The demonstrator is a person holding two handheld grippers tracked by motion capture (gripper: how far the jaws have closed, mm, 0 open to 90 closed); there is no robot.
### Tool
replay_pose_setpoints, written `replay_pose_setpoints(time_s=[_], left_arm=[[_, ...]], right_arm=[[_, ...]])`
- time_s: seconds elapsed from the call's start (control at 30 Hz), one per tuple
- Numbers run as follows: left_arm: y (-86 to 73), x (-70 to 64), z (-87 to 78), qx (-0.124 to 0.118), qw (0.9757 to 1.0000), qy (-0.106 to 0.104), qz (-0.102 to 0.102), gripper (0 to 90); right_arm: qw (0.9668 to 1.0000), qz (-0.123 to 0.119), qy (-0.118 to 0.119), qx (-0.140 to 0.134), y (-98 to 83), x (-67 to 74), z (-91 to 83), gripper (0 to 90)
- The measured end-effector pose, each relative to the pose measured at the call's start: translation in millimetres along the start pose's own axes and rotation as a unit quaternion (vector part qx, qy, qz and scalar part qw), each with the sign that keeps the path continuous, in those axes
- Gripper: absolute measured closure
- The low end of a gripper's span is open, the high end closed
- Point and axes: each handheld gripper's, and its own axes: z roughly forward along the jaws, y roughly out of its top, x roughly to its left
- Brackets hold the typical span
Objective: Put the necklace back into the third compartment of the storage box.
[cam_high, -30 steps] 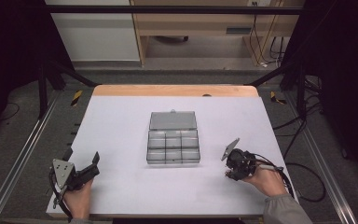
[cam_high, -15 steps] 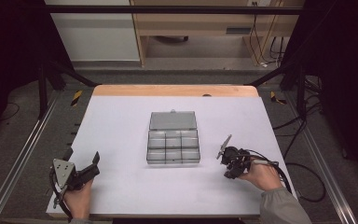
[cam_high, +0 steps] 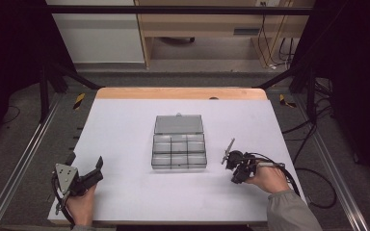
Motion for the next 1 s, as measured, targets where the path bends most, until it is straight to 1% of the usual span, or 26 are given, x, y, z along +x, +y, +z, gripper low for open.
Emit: replay_pose_setpoints(time_s=[0.03, 0.07, 0.1, 0.13, 0.27, 0.47, 0.63, 0.67, 0.73, 0.77, 0.8, 0.93, 1.0], left_arm=[[0.0, 0.0, 0.0, 0.0, 1.0, 0.0, 0.0, 6.9], [0.0, -0.2, 0.0, 0.0, 1.0, 0.0, 0.001, 6.9], [0.0, -0.2, 0.0, 0.001, 1.0, 0.001, 0.001, 7.0], [0.0, -0.2, 0.0, 0.0, 1.0, 0.001, 0.001, 7.0], [0.1, -0.2, 0.1, 0.001, 1.0, 0.001, 0.001, 7.1], [0.2, -0.5, 0.2, 0.001, 1.0, 0.002, 0.002, 7.1], [0.2, -0.4, 0.3, 0.002, 1.0, 0.003, 0.003, 7.2], [0.2, -0.5, 0.4, 0.002, 1.0, 0.003, 0.002, 7.2], [0.3, -0.7, 0.4, 0.003, 1.0, 0.003, 0.003, 7.2], [0.3, -0.7, 0.4, 0.003, 1.0, 0.003, 0.003, 7.2], [0.3, -0.7, 0.4, 0.003, 1.0, 0.003, 0.003, 7.2], [0.3, -0.8, 0.5, 0.003, 1.0, 0.004, 0.003, 7.2], [0.3, -0.8, 0.5, 0.003, 1.0, 0.004, 0.003, 7.2]], right_arm=[[1.0, 0.0, 0.0, 0.0, 0.0, 0.0, 0.0, 73.5], [0.9999, -0.01, 0.003, -0.002, -0.8, -0.5, -0.1, 77.9], [0.9999, -0.014, 0.006, -0.002, -1.1, -0.5, -0.2, 80.3], [0.9998, -0.02, 0.008, -0.004, -1.6, -1.0, -0.1, 80.7], [0.9996, -0.024, 0.013, -0.004, -1.8, -2.3, -0.2, 81.5], [0.9996, -0.025, 0.01, -0.002, -1.4, -1.4, -0.5, 81.8], [0.9995, -0.029, 0.012, -0.007, -2.1, -1.6, -0.6, 81.9], [0.9993, -0.033, 0.015, -0.007, -2.2, -1.8, -0.7, 81.9], [0.9989, -0.043, 0.012, -0.013, -2.3, -1.2, -1.1, 82.0], [0.9988, -0.045, 0.016, -0.011, -2.3, -0.7, -0.6, 82.0], [0.9985, -0.052, 0.011, -0.012, -2.0, -0.2, -0.7, 82.1], [0.9986, -0.051, 0.012, -0.013, -1.8, 0.4, -0.7, 82.1], [0.9986, -0.048, 0.01, -0.018, -2.2, -0.6, -1.9, 82.1]])
